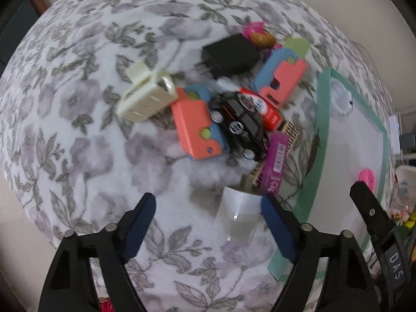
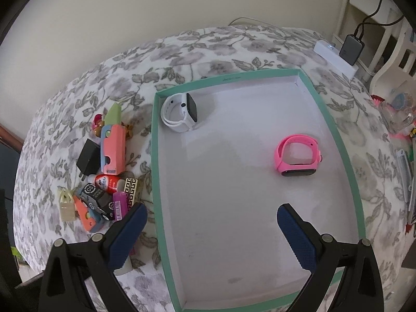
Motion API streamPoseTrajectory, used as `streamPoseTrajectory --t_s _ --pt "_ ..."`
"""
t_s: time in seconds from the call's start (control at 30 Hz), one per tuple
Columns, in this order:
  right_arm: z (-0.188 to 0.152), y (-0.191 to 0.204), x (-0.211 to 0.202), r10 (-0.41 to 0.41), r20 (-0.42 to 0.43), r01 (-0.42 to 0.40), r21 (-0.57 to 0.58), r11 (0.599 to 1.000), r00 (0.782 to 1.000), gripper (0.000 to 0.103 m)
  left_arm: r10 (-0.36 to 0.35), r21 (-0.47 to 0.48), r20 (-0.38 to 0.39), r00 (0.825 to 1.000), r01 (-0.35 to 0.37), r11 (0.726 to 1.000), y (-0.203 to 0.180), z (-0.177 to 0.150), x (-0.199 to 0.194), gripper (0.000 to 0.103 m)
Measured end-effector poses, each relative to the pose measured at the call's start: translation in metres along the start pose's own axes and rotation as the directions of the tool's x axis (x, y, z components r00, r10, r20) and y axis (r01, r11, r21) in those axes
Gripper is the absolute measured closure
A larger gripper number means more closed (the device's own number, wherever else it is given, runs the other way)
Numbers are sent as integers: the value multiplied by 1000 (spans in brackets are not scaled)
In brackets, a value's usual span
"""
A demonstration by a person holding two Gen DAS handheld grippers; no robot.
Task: Organize rigid objects
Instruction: 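Move both tools back over the item pile beside the tray, then grasp the white charger plug with left tool while right tool grasps the purple tube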
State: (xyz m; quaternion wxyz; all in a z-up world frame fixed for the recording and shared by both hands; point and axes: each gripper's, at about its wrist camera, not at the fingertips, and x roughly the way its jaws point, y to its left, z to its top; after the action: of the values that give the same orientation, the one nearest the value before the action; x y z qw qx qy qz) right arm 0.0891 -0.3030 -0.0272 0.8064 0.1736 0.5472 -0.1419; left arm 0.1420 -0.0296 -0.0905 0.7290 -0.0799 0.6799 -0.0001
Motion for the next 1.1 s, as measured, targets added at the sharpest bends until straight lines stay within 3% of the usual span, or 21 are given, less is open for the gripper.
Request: streamPoseTrajectory --t_s 0.1,0.27,0.47,0.57,0.73,1.1 --pt "0 -1 0 2 -1 -2 4 1000 1000 1 -24 18 -16 1000 25 1000 -8 -1 3 27" --pt "-1 -2 2 3 -6 -3 12 1000 1000 1 -7 65 -20 1000 8 998 -22 -6 3 30" --pt "-1 -2 2 13 -11 -13 12 1000 1000 1 -13 99 -31 999 16 995 -41 -10 12 62" --pt "-1 1 3 33 -14 -32 7 999 999 5 -16 111 -29 999 19 994 -48 -12 14 71" --pt "-3 11 7 108 -36 -109 -10 994 993 12 -19 110 -17 1000 21 994 -54 -14 15 72" --pt "-6 36 12 222 -62 -227 -75 971 973 31 -42 -86 19 999 44 995 -10 4 10 73"
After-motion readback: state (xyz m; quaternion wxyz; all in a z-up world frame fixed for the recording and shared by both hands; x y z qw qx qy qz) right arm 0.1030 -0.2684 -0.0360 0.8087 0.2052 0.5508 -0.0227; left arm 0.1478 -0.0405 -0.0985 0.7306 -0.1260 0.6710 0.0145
